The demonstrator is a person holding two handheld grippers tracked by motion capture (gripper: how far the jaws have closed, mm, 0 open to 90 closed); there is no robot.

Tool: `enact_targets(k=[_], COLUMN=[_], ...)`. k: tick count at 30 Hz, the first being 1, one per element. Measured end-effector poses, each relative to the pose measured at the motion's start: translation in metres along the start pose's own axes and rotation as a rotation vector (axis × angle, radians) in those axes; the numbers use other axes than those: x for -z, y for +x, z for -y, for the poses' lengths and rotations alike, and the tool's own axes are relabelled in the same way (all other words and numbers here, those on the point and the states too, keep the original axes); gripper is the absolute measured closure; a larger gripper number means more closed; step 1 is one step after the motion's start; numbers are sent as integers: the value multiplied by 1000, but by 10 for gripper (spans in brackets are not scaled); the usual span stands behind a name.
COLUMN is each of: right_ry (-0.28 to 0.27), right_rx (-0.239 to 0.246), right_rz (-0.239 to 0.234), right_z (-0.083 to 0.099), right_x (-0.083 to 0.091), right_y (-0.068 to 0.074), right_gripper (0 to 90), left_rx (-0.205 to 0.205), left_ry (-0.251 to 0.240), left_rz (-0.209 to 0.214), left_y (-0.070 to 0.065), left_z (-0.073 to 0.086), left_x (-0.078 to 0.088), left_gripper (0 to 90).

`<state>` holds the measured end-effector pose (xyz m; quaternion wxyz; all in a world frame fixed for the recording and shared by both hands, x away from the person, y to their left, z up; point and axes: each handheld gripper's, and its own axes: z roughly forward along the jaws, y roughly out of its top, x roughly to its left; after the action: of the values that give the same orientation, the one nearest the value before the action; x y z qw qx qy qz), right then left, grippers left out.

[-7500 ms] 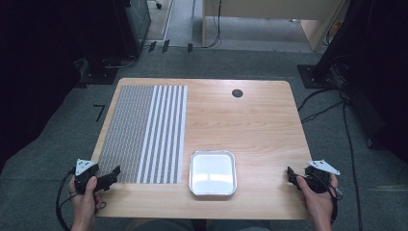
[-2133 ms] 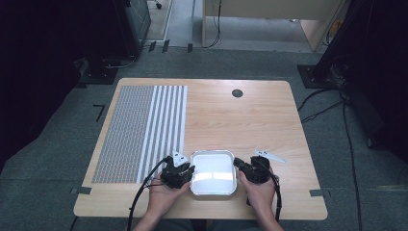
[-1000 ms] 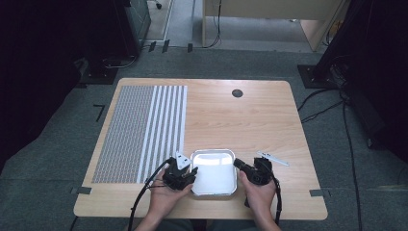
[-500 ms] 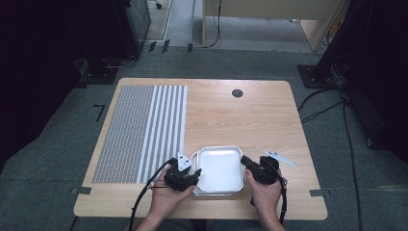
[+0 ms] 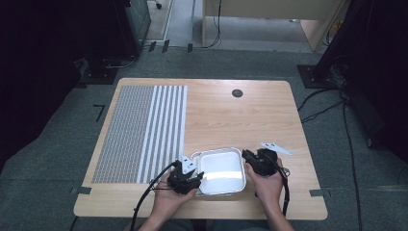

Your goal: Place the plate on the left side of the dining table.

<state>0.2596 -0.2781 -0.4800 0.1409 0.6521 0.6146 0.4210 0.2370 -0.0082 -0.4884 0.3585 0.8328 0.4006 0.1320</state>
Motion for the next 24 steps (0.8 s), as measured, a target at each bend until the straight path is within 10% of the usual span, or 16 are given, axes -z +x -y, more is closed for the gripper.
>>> enact_targets(k=[14,24], right_ry=[62,21], right_rx=[72,-10], right_rz=[-1,36], right_z=[2,7], right_x=[-19,-17], right_y=[14,12], right_gripper=[786,879], left_rx=[-2,38], left_ry=[16,12], left_rz=[3,33], left_y=[-1,1], left_z=[3,1], left_x=[-4,-2], left_gripper=[638,574])
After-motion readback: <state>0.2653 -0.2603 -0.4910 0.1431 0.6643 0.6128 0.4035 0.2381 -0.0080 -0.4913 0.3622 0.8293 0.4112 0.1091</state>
